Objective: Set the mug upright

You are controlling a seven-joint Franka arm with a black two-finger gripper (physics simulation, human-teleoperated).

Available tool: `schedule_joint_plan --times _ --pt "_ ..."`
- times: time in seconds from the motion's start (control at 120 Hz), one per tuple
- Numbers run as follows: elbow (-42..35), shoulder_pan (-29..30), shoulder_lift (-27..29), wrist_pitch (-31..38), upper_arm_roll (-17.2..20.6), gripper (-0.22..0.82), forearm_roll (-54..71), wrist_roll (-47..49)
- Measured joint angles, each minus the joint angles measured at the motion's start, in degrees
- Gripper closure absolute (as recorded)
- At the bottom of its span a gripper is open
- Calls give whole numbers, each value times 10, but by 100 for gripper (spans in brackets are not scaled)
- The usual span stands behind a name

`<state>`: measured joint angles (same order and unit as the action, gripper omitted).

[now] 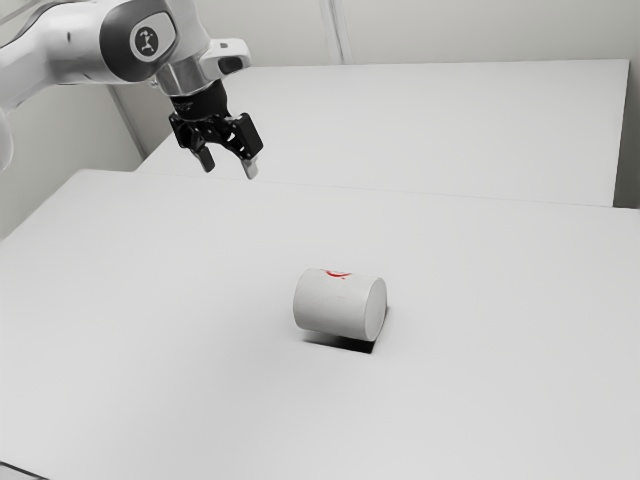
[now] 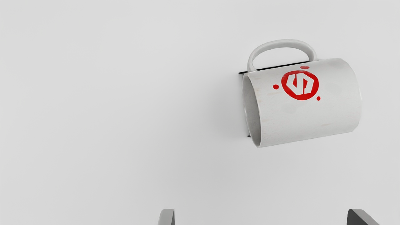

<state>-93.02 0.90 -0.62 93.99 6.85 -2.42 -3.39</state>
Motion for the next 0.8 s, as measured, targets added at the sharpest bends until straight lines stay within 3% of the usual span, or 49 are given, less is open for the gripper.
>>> schedule_joint_plan --times 0.233,0.425,0.8 --pt "-17 8 9 1 5 0 -3 1" --pt "-74 11 19 22 7 0 -29 0" --pt "-211 2 1 147 1 0 -157 -38"
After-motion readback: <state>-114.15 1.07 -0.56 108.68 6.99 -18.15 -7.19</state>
